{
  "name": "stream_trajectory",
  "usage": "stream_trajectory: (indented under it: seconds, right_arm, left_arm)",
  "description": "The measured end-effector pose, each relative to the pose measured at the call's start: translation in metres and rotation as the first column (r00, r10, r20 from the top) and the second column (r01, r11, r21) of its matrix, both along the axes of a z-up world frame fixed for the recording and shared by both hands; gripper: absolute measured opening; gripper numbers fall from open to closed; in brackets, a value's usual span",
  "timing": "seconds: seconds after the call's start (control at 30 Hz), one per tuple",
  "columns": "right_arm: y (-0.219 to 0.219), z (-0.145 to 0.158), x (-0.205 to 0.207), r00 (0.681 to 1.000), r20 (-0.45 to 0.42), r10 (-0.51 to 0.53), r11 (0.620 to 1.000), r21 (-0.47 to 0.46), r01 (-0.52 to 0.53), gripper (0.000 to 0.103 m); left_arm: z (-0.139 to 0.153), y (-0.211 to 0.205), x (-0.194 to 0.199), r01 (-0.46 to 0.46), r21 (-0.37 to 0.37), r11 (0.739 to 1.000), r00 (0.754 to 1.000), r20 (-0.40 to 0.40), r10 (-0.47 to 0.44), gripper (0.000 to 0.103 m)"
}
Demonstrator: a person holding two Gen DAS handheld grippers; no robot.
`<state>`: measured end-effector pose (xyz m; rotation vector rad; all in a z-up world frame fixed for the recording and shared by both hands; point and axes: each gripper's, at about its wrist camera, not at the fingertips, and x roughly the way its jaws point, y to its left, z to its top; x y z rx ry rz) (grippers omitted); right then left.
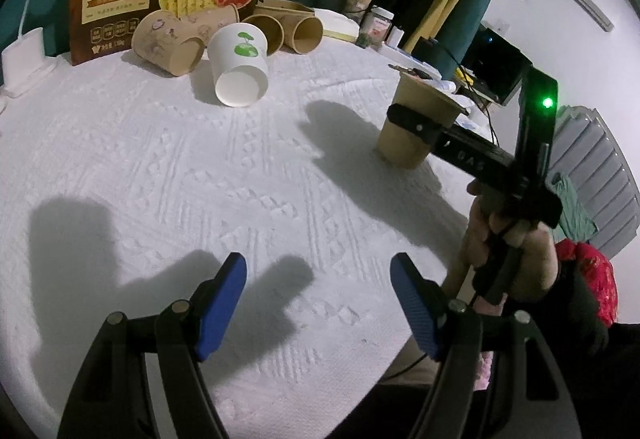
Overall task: Flip cup upright
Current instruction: 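Rotate the cup upright with the right gripper and lower it onto the cloth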
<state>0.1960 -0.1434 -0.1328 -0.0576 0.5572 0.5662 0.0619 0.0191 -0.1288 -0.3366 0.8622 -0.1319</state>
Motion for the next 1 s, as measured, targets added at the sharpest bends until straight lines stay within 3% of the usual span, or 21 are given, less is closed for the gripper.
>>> stream_trajectory:
  seconds: [0.5, 1.0]
  right_arm:
    - [-0.005, -0.013, -0.014, 0.995, 0.055, -0.081, 0.997, 0.000, 0.081, 0.061]
    - [-0.009, -0.031, -0.023, 0.995, 0.003, -0.096, 0.995, -0.020, 0.096, 0.061]
  left_arm:
    - [-0.007, -0.012, 0.004, 0.037, 0.009, 0.999, 0.999, -0.025, -0.036, 0.074]
    - [-0.013, -0.015, 0.005, 0.036, 0.016, 0.999, 0.999, -0.038, -0.035, 0.074]
